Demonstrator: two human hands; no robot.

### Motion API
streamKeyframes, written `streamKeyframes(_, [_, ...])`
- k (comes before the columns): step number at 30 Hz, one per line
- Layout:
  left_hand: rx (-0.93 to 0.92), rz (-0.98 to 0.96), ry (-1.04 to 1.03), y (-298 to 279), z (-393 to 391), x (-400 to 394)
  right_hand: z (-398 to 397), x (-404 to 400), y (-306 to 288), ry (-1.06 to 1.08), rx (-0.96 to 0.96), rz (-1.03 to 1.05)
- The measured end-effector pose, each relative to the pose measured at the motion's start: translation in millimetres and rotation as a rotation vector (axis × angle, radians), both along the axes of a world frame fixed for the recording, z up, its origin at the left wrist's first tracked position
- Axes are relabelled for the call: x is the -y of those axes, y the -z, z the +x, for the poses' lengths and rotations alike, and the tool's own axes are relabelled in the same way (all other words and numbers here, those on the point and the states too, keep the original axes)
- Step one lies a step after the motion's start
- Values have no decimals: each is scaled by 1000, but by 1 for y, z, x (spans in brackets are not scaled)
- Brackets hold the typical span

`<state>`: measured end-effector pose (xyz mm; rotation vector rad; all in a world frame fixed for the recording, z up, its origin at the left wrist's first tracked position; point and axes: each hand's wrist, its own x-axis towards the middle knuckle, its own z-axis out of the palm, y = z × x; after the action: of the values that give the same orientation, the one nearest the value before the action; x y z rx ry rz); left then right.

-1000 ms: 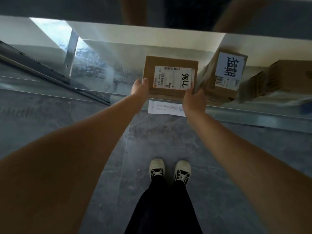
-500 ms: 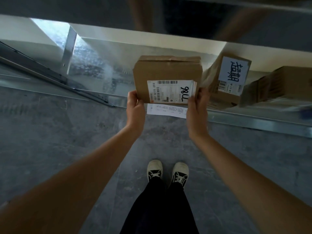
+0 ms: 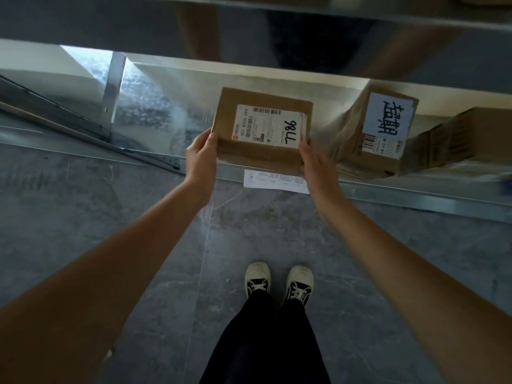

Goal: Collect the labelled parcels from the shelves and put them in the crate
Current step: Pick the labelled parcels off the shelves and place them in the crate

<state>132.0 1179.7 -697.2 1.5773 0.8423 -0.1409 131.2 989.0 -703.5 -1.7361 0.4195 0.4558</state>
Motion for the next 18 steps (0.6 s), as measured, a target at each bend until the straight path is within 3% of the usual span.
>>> streamKeyframes(2, [-16, 6, 5, 4, 2, -2, 0, -3, 5, -58, -56, 22])
streamKeyframes(7, [-272, -68, 23, 15, 1, 2, -2, -10, 4, -168, -128, 56])
streamKeyframes(10, [-271, -1, -155, 3, -1, 15, -5, 9, -14, 45, 128, -159])
streamKeyframes(13, [-291, -111, -386, 0, -13, 45, 3, 53, -28, 199, 444, -431])
streamKeyframes(15, [-391, -260, -320, 0, -28, 81, 20, 90, -19, 143, 418, -593])
streamKeyframes(18, [-497, -509, -163, -8, -40, 145, 47, 140, -4, -176, 278, -726])
